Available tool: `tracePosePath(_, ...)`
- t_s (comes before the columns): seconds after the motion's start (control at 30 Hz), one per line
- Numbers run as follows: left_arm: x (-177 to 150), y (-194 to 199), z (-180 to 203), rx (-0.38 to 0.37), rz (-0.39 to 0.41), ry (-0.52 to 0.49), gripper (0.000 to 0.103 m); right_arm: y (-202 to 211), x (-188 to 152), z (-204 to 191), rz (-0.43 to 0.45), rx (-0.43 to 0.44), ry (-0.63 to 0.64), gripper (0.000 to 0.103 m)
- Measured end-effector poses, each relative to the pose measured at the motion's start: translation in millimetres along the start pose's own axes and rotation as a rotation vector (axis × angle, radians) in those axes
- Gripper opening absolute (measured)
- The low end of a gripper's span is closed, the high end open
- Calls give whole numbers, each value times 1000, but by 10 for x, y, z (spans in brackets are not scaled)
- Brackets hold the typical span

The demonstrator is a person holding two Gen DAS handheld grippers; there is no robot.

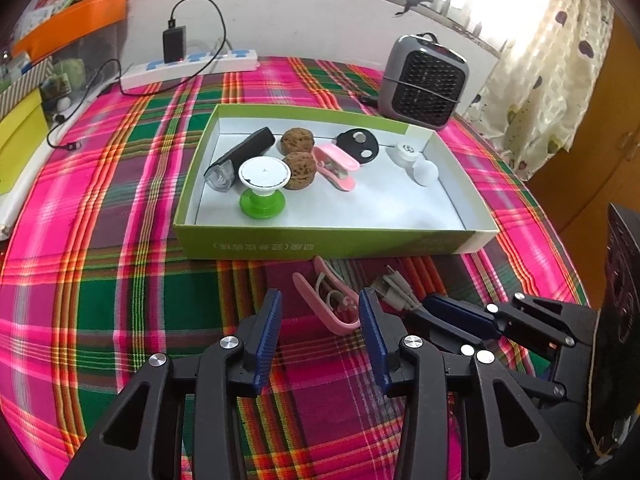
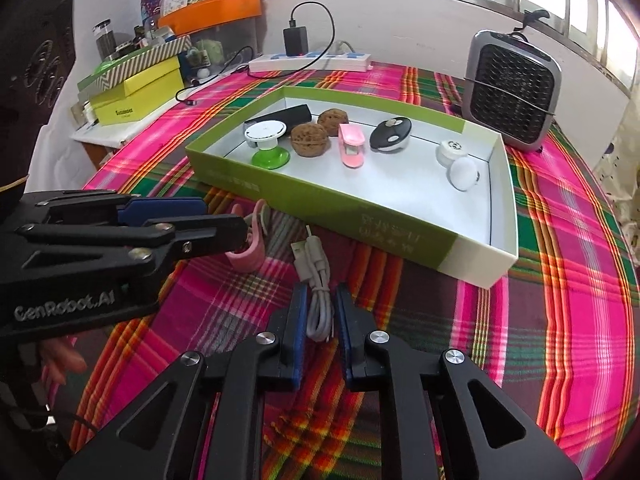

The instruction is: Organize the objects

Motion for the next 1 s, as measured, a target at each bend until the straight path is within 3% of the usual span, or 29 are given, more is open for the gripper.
tracePosePath(0.53,15,-109,113,56,-13,-9,40,22,-43,30,13,23,-21,15)
tracePosePath(1.0,27,-67,159,148,-40,-118,41,26,-43,31,13,23,-22,15)
Point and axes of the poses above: each gripper's, at about its wrist camera, not at the fingertips, and y roughly against the way its jaws point, z to its right, x to its top, the point moved 1 cm from there along -y, roughly the way its jaws point, and after that the axes turned 15 degrees about y, right-handed, at the moved point
